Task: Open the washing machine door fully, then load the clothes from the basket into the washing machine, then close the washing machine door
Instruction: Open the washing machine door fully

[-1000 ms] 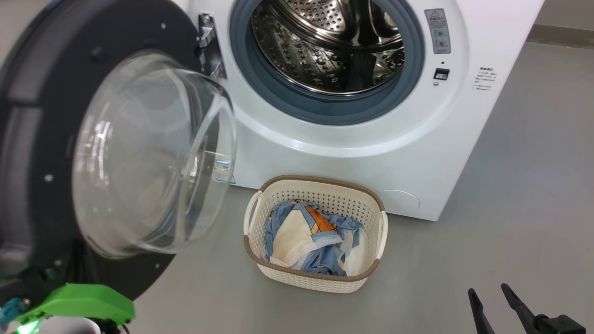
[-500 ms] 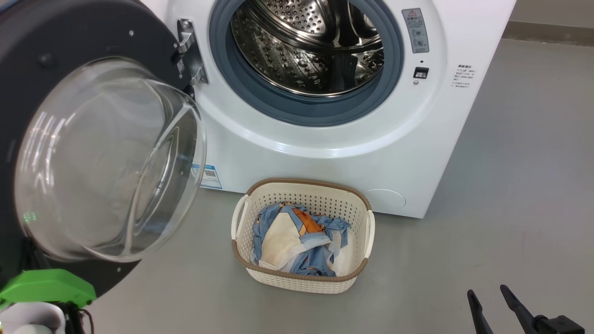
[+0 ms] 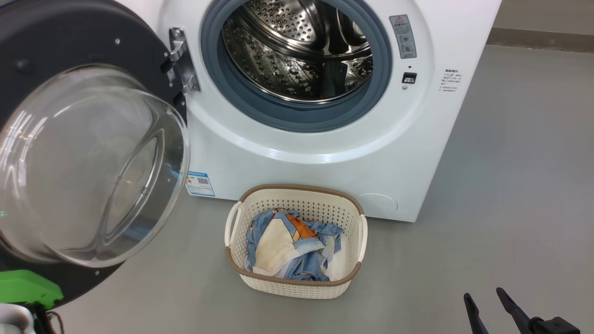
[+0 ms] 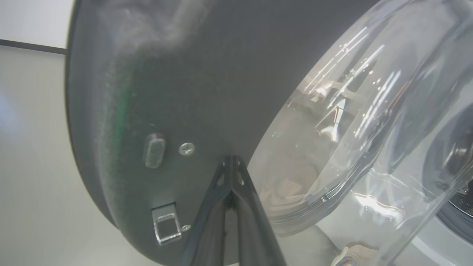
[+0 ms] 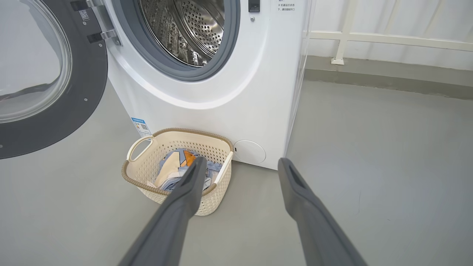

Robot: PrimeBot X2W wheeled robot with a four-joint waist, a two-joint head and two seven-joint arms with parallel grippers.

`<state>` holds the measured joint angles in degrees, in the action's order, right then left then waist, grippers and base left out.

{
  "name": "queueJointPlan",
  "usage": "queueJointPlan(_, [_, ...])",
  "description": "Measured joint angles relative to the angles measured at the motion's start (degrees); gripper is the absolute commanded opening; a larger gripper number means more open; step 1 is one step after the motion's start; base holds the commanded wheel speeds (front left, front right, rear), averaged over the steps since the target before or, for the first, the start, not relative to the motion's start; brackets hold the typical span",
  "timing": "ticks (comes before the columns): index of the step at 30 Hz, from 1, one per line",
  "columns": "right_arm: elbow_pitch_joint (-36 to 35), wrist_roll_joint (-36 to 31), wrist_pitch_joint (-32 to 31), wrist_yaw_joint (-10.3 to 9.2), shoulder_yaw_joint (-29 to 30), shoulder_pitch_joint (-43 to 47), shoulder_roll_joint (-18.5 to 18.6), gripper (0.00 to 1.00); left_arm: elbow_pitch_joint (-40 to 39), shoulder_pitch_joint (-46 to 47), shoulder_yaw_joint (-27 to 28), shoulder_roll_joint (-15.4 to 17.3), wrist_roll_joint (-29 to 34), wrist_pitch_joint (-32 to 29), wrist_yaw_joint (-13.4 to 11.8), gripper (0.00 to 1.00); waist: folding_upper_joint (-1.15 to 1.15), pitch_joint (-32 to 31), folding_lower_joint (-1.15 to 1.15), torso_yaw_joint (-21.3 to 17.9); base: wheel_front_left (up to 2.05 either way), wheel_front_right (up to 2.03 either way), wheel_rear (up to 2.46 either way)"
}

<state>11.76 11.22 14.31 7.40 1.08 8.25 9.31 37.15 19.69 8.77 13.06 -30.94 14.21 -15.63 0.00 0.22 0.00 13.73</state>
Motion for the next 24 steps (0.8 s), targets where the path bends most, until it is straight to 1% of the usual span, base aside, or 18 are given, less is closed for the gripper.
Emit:
queueJointPlan(4, [0.08,0.02,0.00,0.00,0.00,0.01,0.05,1.00,2.70,1.28,1.59,0.56,0.11,0.00,1.05,0.00,0.00,-0.36,0.00,-0.58,0.00,0.00,0.00])
queueJointPlan(16, [0.04,0.11,0.00,0.00,0.22,0.05,-0.12,1.00,3.41,2.70,5.93,-0.27,4.08,0.00,4.77,0.00,0.00,-0.73,0.00,-0.50,0.00,0.00,0.00])
queueJointPlan(20, [0.05,0.11,0.00,0.00,0.24,0.05,-0.14,1.00,3.14,3.57,6.92,-1.42,4.97,0.01,6.00,0.00,0.00,-0.71,0.00,-0.18,0.00,0.00,0.00])
queueJointPlan(24, [0.05,0.11,0.00,0.00,0.25,0.05,-0.21,1.00,-0.11,3.59,6.88,-3.56,5.97,0.02,6.83,0.00,0.00,-0.81,0.00,0.12,0.00,0.00,0.00])
